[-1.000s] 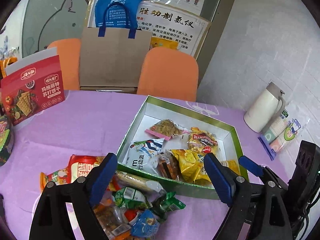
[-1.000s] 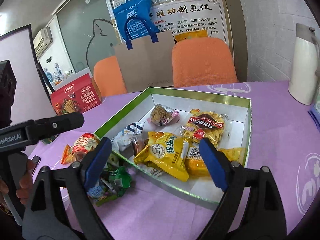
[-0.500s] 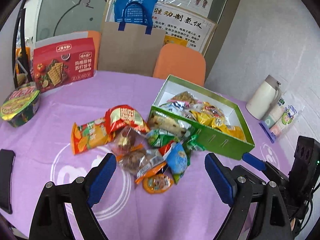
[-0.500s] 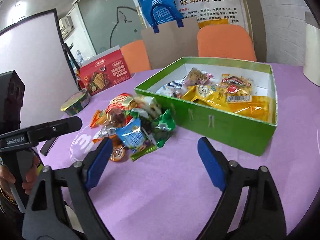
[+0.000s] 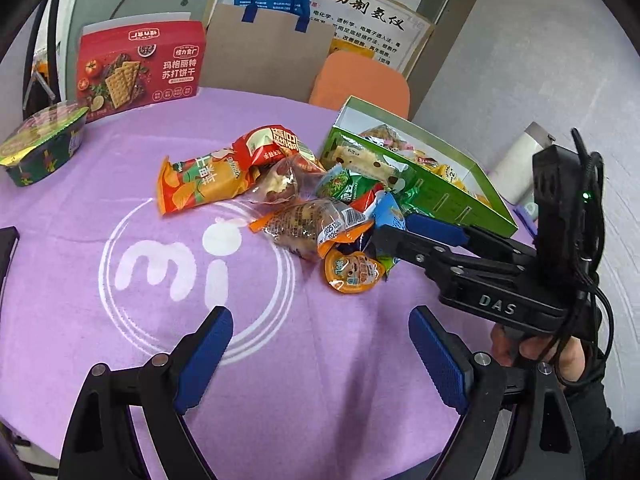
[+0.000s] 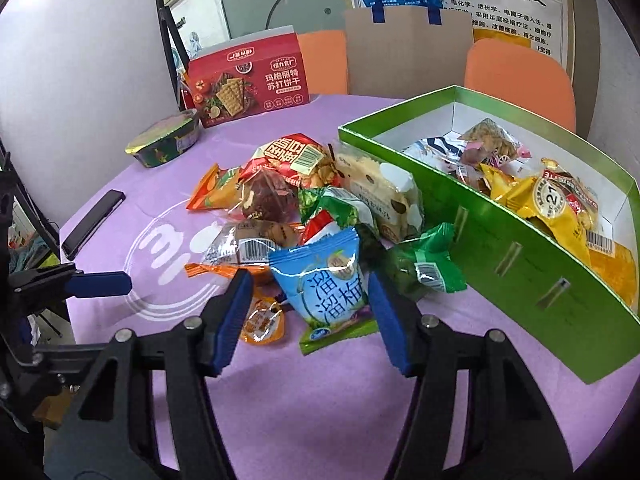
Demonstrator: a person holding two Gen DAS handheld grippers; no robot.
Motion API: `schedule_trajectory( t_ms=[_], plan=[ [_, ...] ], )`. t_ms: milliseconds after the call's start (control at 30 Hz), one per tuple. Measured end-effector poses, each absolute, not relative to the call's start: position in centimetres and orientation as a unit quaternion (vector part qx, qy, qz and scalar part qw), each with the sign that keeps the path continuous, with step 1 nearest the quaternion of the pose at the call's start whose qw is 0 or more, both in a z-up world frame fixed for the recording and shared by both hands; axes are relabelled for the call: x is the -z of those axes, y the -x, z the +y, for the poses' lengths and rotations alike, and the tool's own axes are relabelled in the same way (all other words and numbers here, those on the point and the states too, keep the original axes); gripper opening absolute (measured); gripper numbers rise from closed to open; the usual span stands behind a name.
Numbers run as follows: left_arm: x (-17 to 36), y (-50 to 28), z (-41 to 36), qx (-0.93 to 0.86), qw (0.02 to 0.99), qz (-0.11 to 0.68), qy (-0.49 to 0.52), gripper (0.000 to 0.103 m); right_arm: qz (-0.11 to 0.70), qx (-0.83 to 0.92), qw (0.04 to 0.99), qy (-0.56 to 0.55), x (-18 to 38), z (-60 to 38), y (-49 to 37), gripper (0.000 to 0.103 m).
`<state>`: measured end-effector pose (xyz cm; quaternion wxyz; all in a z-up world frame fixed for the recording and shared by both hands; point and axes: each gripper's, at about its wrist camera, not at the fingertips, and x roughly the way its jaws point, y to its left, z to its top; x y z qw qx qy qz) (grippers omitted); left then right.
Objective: Organize snacks
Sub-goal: 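Withdraw both tools to the pile and grasp the blue plum candy pack with the right tool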
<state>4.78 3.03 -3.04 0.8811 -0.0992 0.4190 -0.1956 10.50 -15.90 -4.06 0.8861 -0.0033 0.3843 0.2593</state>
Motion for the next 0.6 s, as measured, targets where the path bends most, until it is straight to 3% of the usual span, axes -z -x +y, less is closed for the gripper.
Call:
schedule_trajectory(
  t_ms=[33, 67, 233, 300, 467, 600],
  plan=[
    [3.1, -4.9, 3.0, 0.2, 0.88, 0.419, 0.099, 0.091, 0.389, -0.256, 0.885, 0.009, 4.2, -15.9, -10.5, 0.039],
    [3.2, -5.0, 2.8, 0.203, 0.879, 0.419, 0.098, 0.091, 0.395, -0.255, 0.882, 0.014, 4.2, -16.0, -10.4, 0.037],
    [3.6, -6.2, 1.5, 0.215, 0.876, 0.422, 0.091, 0.088, 0.397, -0.237, 0.887, -0.023, 3.2, -18.4, -8.3, 0.035],
    [3.9, -7.1, 0.7, 0.214, 0.874, 0.427, 0.086, 0.08, 0.401, -0.225, 0.888, -0.03, 3.0, -19.7, -7.0, 0.035],
    [4.8, -8.9, -1.6, 0.21, 0.873, 0.434, 0.072, 0.078, 0.411, -0.201, 0.888, -0.049, 3.4, -22.2, -5.2, 0.036],
    [5.2, -9.9, -2.8, 0.202, 0.875, 0.436, 0.06, 0.069, 0.413, -0.2, 0.886, -0.069, 4.0, -22.8, -5.5, 0.037]
  ],
)
